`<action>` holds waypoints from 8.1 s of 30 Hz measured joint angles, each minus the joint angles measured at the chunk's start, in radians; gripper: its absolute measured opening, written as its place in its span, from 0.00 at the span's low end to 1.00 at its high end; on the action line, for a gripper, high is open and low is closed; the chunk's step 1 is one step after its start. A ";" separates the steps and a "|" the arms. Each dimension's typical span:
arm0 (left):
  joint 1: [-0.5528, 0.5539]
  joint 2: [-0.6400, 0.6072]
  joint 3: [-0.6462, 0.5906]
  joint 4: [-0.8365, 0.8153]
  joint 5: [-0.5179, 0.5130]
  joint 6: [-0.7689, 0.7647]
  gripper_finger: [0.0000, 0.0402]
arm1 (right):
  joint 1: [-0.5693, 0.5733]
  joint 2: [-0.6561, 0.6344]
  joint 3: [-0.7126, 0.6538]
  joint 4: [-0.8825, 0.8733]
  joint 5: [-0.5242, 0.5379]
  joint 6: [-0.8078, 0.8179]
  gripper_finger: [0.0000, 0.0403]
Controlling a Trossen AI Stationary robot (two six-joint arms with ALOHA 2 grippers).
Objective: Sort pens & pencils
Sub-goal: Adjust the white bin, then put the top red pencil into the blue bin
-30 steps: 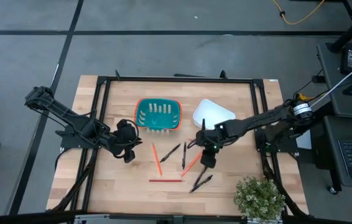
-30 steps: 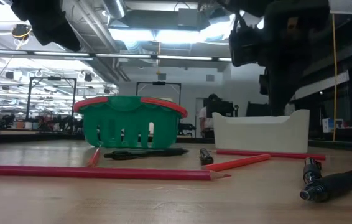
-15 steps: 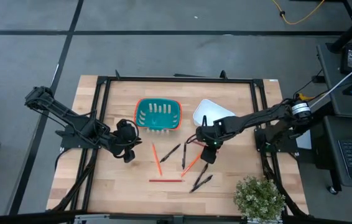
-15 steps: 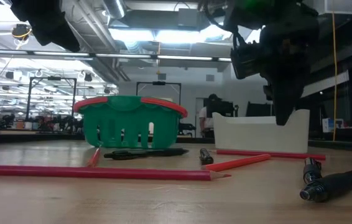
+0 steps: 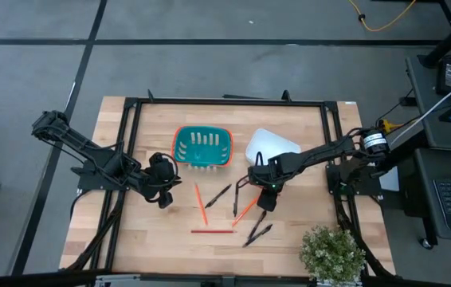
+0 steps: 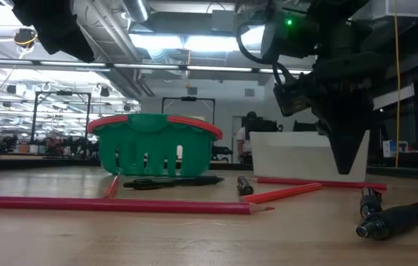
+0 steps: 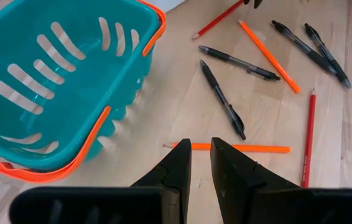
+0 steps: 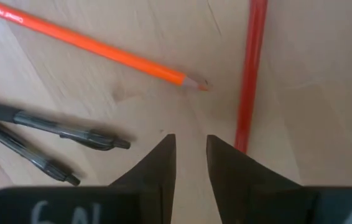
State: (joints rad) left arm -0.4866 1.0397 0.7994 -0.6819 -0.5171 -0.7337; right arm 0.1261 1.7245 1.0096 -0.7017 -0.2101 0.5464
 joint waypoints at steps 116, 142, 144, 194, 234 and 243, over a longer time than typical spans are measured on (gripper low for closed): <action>0.000 0.000 -0.001 -0.023 -0.017 0.003 0.14 | -0.087 0.000 0.014 -0.055 0.205 -0.089 0.22; 0.000 0.000 -0.001 -0.023 -0.018 0.002 0.14 | 0.023 0.000 0.014 0.003 0.207 -0.002 0.22; 0.000 0.000 -0.001 -0.023 -0.018 0.002 0.14 | 0.023 0.000 0.014 0.005 0.194 -0.002 0.22; 0.000 0.000 -0.001 -0.025 -0.017 0.001 0.14 | 0.062 0.076 0.046 -0.168 0.170 0.134 0.22; 0.000 0.000 -0.001 -0.028 -0.016 0.001 0.14 | 0.113 0.076 0.121 -0.375 0.361 0.078 0.22; 0.000 0.000 -0.001 -0.028 -0.012 0.000 0.14 | 0.082 0.075 0.114 -0.338 0.381 0.027 0.22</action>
State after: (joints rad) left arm -0.4870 1.0397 0.7986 -0.7101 -0.5293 -0.7334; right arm 0.2081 1.7992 1.1238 -1.0397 0.1707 0.5730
